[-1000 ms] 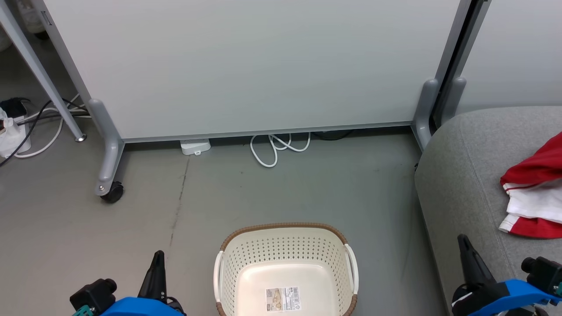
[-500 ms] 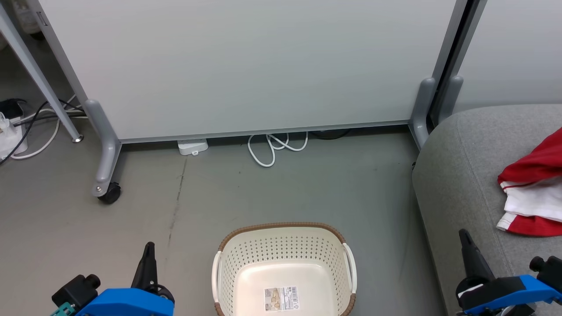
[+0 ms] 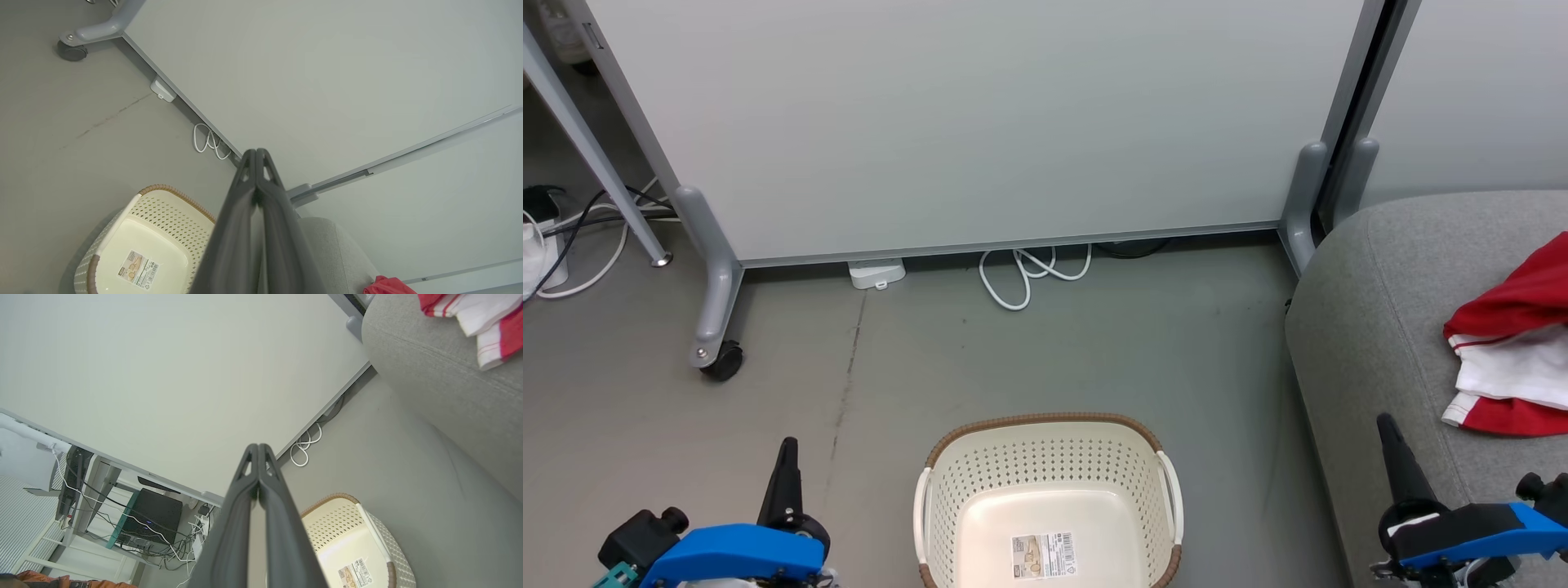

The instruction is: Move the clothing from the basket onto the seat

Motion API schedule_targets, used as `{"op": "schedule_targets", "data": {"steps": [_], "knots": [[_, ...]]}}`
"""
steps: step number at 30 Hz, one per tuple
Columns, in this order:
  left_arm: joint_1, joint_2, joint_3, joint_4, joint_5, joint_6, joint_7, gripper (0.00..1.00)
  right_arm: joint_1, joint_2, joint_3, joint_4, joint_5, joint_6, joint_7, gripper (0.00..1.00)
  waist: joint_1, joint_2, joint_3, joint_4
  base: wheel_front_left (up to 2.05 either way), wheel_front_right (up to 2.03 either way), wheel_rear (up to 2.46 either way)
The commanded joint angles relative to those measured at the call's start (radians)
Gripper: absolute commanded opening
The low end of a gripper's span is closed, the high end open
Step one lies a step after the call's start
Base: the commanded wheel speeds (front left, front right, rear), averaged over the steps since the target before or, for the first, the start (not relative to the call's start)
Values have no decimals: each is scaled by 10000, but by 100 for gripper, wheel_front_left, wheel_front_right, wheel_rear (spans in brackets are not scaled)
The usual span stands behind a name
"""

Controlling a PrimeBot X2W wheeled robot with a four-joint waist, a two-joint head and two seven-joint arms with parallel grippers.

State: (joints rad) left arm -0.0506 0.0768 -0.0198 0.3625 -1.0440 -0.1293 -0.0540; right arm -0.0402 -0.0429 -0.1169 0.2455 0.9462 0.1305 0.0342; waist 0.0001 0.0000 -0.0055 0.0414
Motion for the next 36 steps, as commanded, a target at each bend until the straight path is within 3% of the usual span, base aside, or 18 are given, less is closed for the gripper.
{"op": "schedule_targets", "data": {"steps": [1,36], "knots": [[-317,14,92,-171,-239,-10,59,0,-253,-68,3,-112,292,3,26,0,0,0,1,-6,0,0,0],[-498,-136,815,-751,-3256,-17,977,0,-527,-90,18,-64,3834,3,459,0,-1,0,41,-199,0,0,0]]}}
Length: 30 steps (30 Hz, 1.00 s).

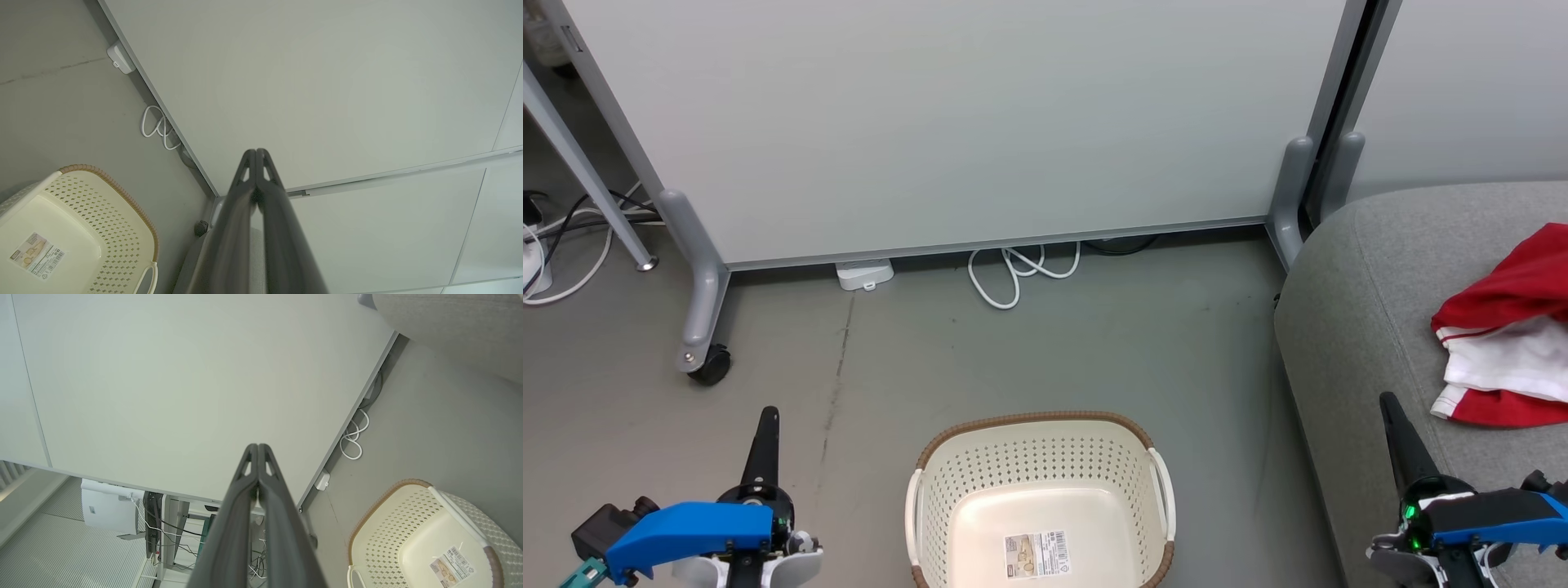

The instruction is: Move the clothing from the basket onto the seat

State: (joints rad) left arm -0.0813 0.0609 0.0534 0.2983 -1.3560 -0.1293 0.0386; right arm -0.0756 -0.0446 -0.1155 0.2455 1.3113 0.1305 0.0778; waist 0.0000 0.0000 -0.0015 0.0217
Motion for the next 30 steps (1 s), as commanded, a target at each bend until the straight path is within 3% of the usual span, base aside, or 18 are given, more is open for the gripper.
{"op": "schedule_targets", "data": {"steps": [1,30], "knots": [[-193,19,101,-123,-207,-17,73,0,-180,-74,6,-63,268,3,40,0,0,0,2,-8,0,0,0],[-295,-85,544,-477,-2101,-23,654,0,-335,-82,14,-23,2487,4,316,0,0,0,35,-168,0,0,0]]}}
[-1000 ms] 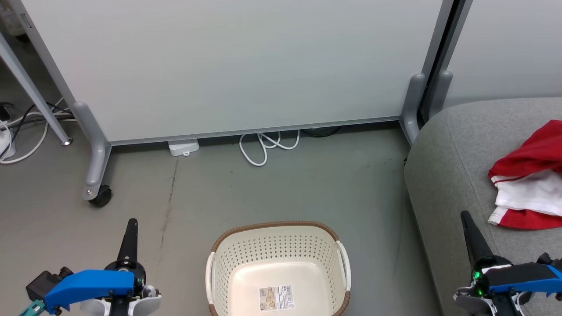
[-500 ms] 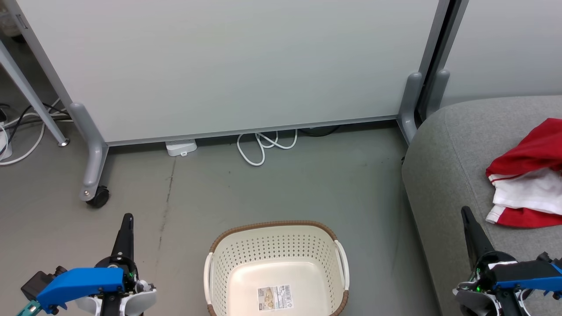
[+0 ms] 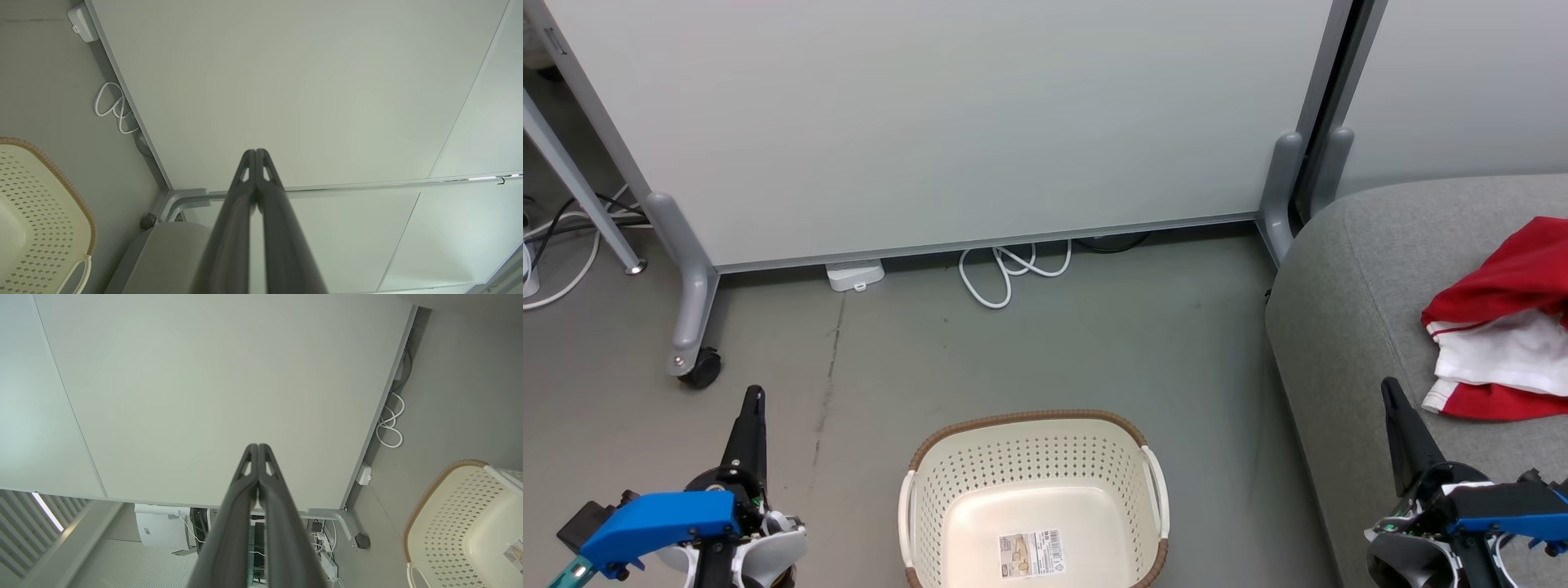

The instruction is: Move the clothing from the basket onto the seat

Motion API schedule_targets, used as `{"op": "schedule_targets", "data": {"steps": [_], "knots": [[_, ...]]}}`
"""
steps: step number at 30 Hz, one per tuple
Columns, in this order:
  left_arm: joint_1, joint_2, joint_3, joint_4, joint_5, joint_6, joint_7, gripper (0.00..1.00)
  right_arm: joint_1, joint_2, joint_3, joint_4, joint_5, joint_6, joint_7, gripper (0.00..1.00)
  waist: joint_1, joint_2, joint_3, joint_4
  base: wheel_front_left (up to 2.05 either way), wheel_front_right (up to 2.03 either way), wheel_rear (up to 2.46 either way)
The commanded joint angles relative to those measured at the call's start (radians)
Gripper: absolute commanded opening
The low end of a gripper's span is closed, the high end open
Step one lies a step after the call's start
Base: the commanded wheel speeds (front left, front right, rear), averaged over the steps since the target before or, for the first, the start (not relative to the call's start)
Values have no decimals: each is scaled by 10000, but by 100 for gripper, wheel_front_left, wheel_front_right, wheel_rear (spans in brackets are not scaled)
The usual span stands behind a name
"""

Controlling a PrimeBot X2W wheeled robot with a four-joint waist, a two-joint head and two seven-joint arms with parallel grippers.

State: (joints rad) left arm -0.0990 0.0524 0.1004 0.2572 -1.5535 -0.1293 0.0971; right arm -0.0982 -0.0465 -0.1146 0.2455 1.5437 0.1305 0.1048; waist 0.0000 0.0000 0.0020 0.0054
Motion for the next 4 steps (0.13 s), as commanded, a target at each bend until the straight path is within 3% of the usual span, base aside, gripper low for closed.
{"op": "schedule_targets", "data": {"steps": [1,4], "knots": [[-120,-6,82,-78,-188,-23,81,0,-115,-64,5,-22,231,4,54,0,0,0,2,-10,0,0,0],[-137,-14,118,-110,-362,-24,139,0,-138,-64,7,-18,436,4,72,0,0,0,5,-27,0,0,0]]}}
